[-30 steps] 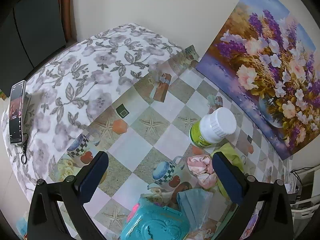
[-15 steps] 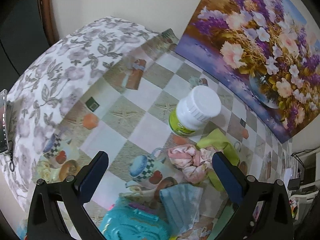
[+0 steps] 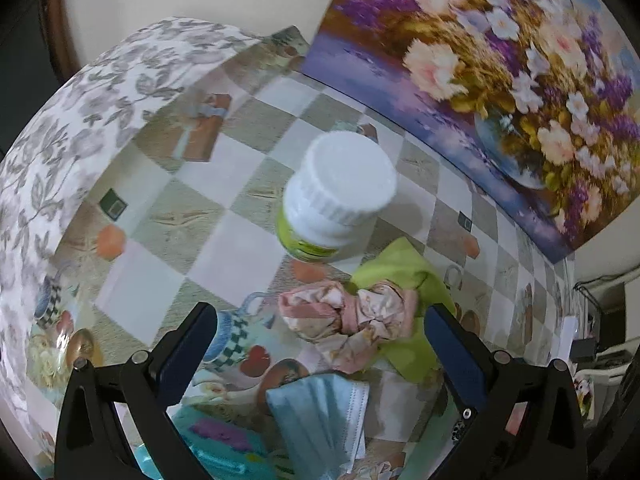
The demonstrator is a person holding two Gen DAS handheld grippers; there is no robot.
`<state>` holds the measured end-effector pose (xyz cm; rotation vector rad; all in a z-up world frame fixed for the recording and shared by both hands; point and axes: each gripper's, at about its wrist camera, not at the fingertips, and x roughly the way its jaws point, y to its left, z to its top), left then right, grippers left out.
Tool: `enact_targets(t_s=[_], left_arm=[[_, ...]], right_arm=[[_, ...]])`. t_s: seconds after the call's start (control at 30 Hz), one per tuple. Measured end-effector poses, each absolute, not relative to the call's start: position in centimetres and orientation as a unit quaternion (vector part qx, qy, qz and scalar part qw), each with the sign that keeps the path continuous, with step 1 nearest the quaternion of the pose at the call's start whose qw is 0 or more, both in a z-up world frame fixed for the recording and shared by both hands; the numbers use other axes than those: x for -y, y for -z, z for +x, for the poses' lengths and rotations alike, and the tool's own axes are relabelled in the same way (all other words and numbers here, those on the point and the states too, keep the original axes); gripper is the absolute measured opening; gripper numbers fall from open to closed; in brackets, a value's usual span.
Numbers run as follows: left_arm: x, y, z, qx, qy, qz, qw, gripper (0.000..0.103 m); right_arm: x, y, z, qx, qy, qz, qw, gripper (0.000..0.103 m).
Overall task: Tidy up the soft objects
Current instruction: 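Move the left tool to the pink floral scrunchie while the right tool approaches the green cloth, then close the left tool on the pink floral scrunchie and lift it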
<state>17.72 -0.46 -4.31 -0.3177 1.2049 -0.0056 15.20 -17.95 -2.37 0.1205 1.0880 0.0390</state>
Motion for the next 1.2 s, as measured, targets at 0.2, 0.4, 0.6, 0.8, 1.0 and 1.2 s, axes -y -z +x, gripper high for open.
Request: enact_targets(t_s=[0.2,0.4,0.6,0.8,1.0,1.2], left_arm=[[1.7,5.9,18.7,-0.583,0.012,-0.155,0.798,0.103],[2.4,7.1,19.6,-0.589,0.004,-0.151,0.794,0.103],[2.5,8.3,20.2,-0.598,-0.010,-0.153,0.787,0.103],[3.2,9.3,20.7,-0.607,-0.008,-0.149,0.780,0.103],[3.8,9.8,20.9,-0.612,-0.005,-0.148,0.777,0.103],[3.9,10.3,20.9,-0.616,-0.006,-0.153,0.773,0.103]], right_arm=[[19.0,3.3,16.5,-0.523,-0.010,0.056,0.851,0.093],[20.0,4.4,17.5,-0.530,-0.001,0.062,0.846,0.091],[21.2,4.9,18.7,-0.532,0.012,0.066,0.844,0.090],[22.0,5.9,19.3,-0.532,0.012,0.087,0.842,0.090],[22.5,6.2,19.1,-0.534,0.015,0.092,0.840,0.090],[23.3,6.1,18.8,-0.533,0.029,0.098,0.840,0.090]])
